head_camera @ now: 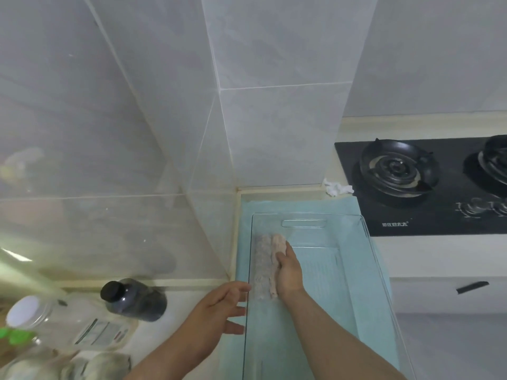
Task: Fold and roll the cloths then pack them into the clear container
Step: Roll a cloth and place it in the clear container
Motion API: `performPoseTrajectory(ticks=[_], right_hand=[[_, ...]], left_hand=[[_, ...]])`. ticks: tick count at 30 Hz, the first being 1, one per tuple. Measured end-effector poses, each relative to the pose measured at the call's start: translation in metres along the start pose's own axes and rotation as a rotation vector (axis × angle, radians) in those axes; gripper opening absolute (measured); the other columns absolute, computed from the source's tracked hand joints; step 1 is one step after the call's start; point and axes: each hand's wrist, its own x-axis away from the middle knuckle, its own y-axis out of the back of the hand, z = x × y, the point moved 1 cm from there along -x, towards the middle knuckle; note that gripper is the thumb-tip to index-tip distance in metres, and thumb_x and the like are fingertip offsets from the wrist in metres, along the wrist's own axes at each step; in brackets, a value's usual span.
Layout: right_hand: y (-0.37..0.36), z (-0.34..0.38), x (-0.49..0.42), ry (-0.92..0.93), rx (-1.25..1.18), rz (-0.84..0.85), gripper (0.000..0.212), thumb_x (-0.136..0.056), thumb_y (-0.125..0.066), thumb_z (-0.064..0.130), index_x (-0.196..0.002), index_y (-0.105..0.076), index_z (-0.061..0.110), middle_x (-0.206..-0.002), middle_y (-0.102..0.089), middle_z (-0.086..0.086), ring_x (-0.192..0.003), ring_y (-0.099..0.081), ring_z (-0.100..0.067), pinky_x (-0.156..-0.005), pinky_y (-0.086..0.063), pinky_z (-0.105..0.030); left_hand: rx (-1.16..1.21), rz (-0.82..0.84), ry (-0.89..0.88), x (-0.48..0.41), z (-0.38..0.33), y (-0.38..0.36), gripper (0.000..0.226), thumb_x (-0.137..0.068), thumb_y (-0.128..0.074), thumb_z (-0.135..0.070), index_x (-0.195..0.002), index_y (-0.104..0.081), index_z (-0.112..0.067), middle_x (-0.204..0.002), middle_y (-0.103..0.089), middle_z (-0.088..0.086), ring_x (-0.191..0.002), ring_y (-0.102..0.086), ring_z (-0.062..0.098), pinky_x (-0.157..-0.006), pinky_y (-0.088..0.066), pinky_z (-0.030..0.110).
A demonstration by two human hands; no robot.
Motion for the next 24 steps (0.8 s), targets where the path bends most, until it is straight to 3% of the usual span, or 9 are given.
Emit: performPoseTrajectory(ticks=[4, 7, 10, 12, 14, 16, 17, 20, 24], right_hand=[[-0.003, 0.001, 0.002, 0.037, 0.137, 0.012, 0.045, -0.101, -0.039, 0.017, -0.145, -0.041, 0.025, -0.135, -0.053, 0.005, -0.114, -0.051, -0.011, -0.101, -0.038, -0.025], [0.004, 0.007, 0.004, 0.089, 0.367, -0.034, 0.038, -0.095, -0.043, 0.036, -0.133, -0.048, 0.039, -0.117, -0.059, 0.013, -0.106, -0.055, -0.016, -0.100, -0.038, -0.032], [0.014, 0.013, 0.010, 0.073, 0.492, -0.046, 0.027, -0.089, -0.042, 0.050, -0.114, -0.052, 0.046, -0.112, -0.059, 0.017, -0.109, -0.057, -0.018, -0.106, -0.038, -0.042], [0.019, 0.023, 0.018, 0.094, 0.541, -0.060, 0.032, -0.081, -0.040, 0.060, -0.102, -0.054, 0.039, -0.107, -0.062, 0.015, -0.103, -0.058, -0.015, -0.103, -0.041, -0.046], [0.022, 0.035, 0.034, 0.150, 0.598, -0.073, 0.042, -0.086, -0.042, 0.058, -0.116, -0.055, 0.030, -0.113, -0.058, 0.012, -0.108, -0.054, -0.013, -0.108, -0.036, -0.042], [0.025, 0.047, 0.053, 0.228, 0.659, -0.089, 0.052, -0.098, -0.044, 0.044, -0.143, -0.040, 0.018, -0.137, -0.048, 0.006, -0.130, -0.041, -0.012, -0.115, -0.026, -0.034], [0.026, 0.053, 0.063, 0.294, 0.681, -0.092, 0.052, -0.100, -0.044, 0.039, -0.147, -0.036, 0.019, -0.145, -0.041, 0.008, -0.136, -0.034, -0.010, -0.116, -0.023, -0.032], [0.019, 0.071, 0.096, 0.502, 0.672, -0.090, 0.044, -0.099, -0.049, 0.034, -0.142, -0.043, 0.028, -0.144, -0.038, 0.021, -0.134, -0.032, 0.002, -0.118, -0.025, -0.031], [-0.005, 0.101, 0.144, 0.723, 0.644, 0.059, 0.052, -0.088, -0.040, 0.058, -0.138, -0.042, 0.042, -0.148, -0.037, 0.026, -0.138, -0.029, 0.008, -0.114, -0.024, -0.021]], left_hand=[[-0.002, 0.031, -0.001, -0.001, 0.001, 0.003, 0.027, -0.101, -0.041, -0.024, -0.108, -0.066, -0.019, -0.105, -0.069, -0.001, -0.087, -0.070, 0.011, -0.081, -0.059, 0.041], [-0.013, 0.058, 0.001, -0.002, 0.002, 0.008, 0.023, -0.101, -0.046, -0.029, -0.108, -0.067, -0.024, -0.112, -0.068, 0.000, -0.096, -0.069, 0.016, -0.080, -0.059, 0.039], [-0.007, 0.073, 0.004, 0.000, 0.002, 0.018, 0.038, -0.081, -0.051, -0.046, -0.106, -0.068, -0.024, -0.110, -0.069, 0.001, -0.098, -0.068, 0.015, -0.079, -0.059, 0.035], [0.017, 0.062, -0.017, 0.000, 0.002, 0.026, 0.045, -0.075, -0.051, -0.050, -0.104, -0.070, -0.022, -0.106, -0.072, 0.002, -0.095, -0.070, 0.014, -0.081, -0.058, 0.034], [0.053, 0.039, -0.062, 0.002, 0.000, 0.036, 0.041, -0.078, -0.057, -0.050, -0.100, -0.071, -0.018, -0.102, -0.074, 0.003, -0.094, -0.070, 0.015, -0.080, -0.057, 0.033], [0.098, -0.018, -0.147, 0.004, -0.003, 0.046, 0.025, -0.098, -0.053, -0.031, -0.099, -0.069, -0.013, -0.102, -0.073, 0.006, -0.098, -0.069, 0.021, -0.080, -0.056, 0.033], [0.115, -0.057, -0.206, 0.005, -0.005, 0.053, 0.024, -0.101, -0.046, -0.020, -0.099, -0.069, -0.012, -0.101, -0.072, 0.006, -0.099, -0.068, 0.023, -0.081, -0.056, 0.034], [0.186, -0.148, -0.370, 0.015, -0.015, 0.070, 0.030, -0.101, -0.038, -0.011, -0.098, -0.068, -0.007, -0.098, -0.073, 0.007, -0.097, -0.069, 0.024, -0.076, -0.058, 0.032], [0.256, -0.215, -0.517, 0.039, -0.031, 0.081, 0.030, -0.099, -0.039, -0.011, -0.099, -0.068, -0.002, -0.098, -0.073, 0.012, -0.094, -0.069, 0.028, -0.071, -0.058, 0.026]])
